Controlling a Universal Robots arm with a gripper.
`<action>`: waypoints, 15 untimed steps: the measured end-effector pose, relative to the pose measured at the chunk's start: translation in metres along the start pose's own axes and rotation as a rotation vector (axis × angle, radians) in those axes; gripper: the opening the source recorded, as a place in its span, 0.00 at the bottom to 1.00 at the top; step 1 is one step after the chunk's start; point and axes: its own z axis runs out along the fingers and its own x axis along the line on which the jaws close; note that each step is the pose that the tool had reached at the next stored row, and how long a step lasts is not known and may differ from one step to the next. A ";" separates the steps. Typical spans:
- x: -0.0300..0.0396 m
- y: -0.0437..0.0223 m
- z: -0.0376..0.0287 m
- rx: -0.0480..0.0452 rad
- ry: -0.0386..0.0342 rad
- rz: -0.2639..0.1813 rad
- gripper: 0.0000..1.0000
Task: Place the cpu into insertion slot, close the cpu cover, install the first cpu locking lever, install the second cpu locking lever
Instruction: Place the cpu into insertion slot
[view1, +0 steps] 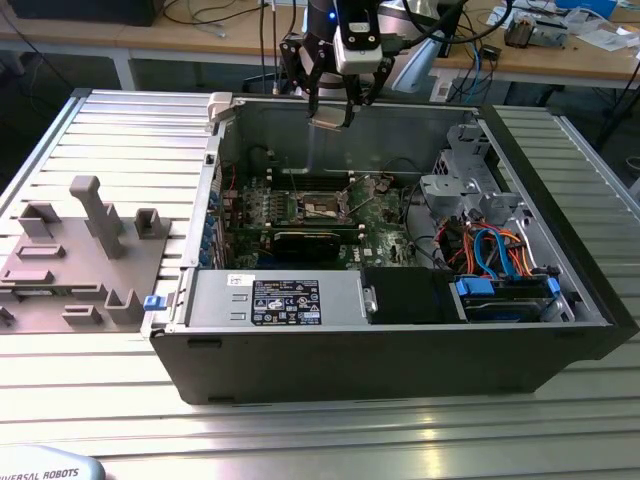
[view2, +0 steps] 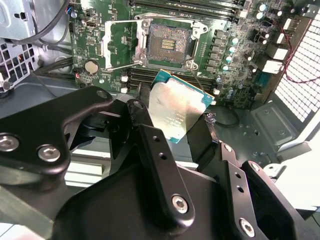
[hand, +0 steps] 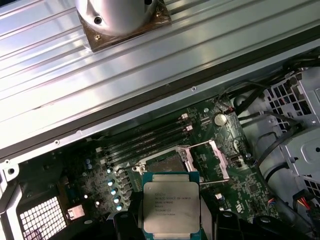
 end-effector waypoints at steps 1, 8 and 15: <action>0.0000 0.0000 0.0000 0.0000 -0.0001 0.001 0.54; 0.0000 0.0000 0.0000 -0.0001 -0.0006 0.007 0.54; 0.0000 0.0000 0.0000 -0.0002 -0.0011 0.012 0.54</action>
